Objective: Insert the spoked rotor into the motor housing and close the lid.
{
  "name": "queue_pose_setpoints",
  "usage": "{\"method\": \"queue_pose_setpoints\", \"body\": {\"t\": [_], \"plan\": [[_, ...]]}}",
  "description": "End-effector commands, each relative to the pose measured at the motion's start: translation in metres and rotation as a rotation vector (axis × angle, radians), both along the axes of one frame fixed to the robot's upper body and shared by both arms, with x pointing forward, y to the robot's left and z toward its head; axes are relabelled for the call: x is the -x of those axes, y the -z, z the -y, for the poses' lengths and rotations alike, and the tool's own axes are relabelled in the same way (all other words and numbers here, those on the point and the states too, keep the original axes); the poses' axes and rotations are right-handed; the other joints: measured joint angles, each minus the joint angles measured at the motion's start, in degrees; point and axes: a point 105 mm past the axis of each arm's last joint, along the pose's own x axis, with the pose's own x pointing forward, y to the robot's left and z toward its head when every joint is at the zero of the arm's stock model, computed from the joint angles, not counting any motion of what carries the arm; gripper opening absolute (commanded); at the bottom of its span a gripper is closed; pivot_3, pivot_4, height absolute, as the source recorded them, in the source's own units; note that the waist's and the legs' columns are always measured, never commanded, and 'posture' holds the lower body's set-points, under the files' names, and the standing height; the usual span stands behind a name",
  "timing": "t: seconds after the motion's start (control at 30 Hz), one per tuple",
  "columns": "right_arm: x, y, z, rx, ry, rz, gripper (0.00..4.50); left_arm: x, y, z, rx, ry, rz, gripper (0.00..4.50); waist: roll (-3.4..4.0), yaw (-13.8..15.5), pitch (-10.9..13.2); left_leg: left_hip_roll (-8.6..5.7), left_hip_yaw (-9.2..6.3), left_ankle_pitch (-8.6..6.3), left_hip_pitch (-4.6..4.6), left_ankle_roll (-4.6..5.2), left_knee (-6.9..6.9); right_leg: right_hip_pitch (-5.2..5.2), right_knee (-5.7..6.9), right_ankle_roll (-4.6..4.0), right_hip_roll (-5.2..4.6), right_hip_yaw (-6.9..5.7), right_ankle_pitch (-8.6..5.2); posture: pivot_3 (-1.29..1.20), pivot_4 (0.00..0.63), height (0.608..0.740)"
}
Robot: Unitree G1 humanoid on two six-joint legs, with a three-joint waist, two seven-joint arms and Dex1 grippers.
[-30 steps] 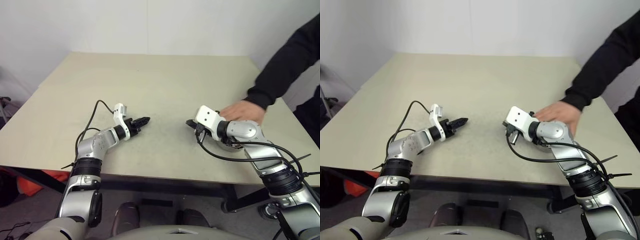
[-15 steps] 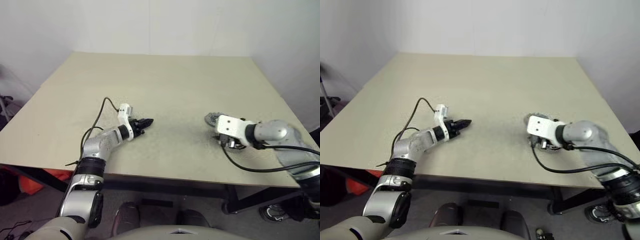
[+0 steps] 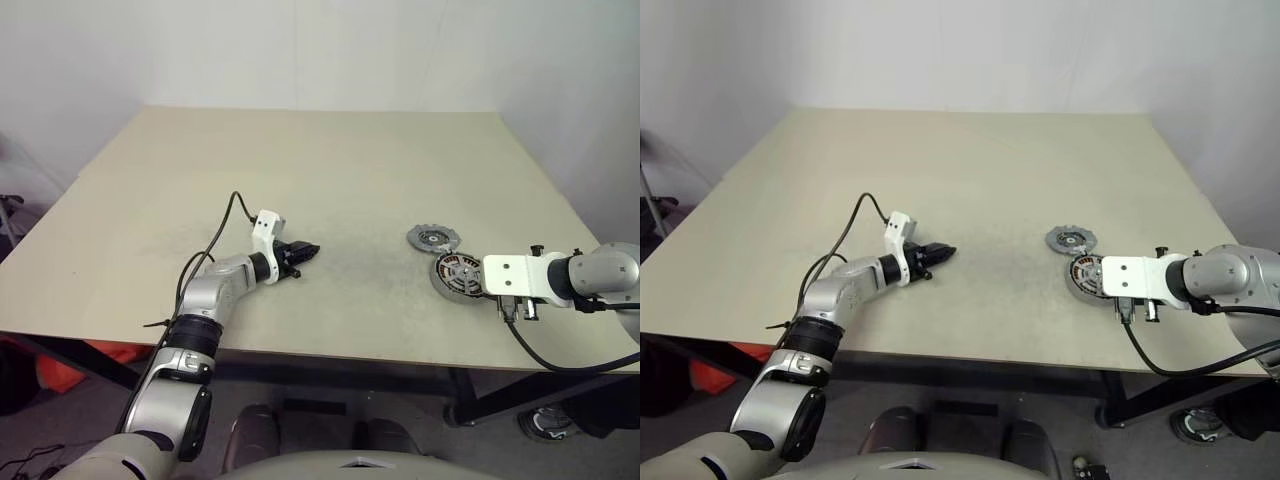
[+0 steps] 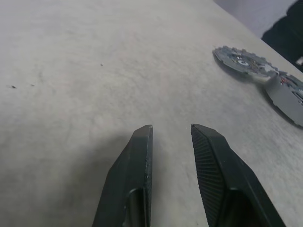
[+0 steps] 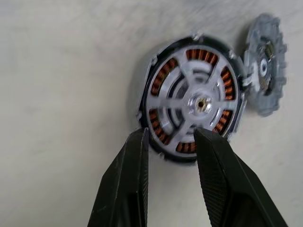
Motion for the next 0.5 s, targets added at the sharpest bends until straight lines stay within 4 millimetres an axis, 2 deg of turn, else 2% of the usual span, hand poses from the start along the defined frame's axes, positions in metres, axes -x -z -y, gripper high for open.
{"method": "queue_pose_setpoints", "body": {"t": [0.03, 0.27, 0.5], "plan": [[-0.003, -0.008, 0.005, 0.02, -0.006, 0.026, 1.52, 0.002, -0.013, 0.004, -0.028, 0.052, 0.087, 1.37, 0.0, 0.0, 0.0, 0.0, 0.0, 0.0, -0.01, 0.0, 0.0, 0.0, 0.0, 0.0, 0.0, 0.0, 0.0, 0.0, 0.0, 0.74], [-0.005, 0.006, -0.002, -0.001, -0.02, -0.001, 1.52, 0.008, -0.021, 0.012, -0.063, 0.118, 0.137, 1.37, 0.02, 0.0, 0.0, 0.0, 0.01, -0.02, -0.02, 0.04, 0.04, 0.0, 0.01, -0.01, -0.01, 0.0, 0.0, 0.0, 0.0, 0.74], [0.002, 0.025, -0.008, -0.019, -0.039, -0.056, 1.52, 0.011, -0.024, 0.015, -0.087, 0.141, 0.162, 1.37, 0.03, 0.0, 0.0, 0.0, 0.01, -0.03, -0.02, 0.07, 0.05, 0.0, 0.01, -0.01, -0.02, 0.0, 0.01, 0.0, 0.0, 0.74]]}}
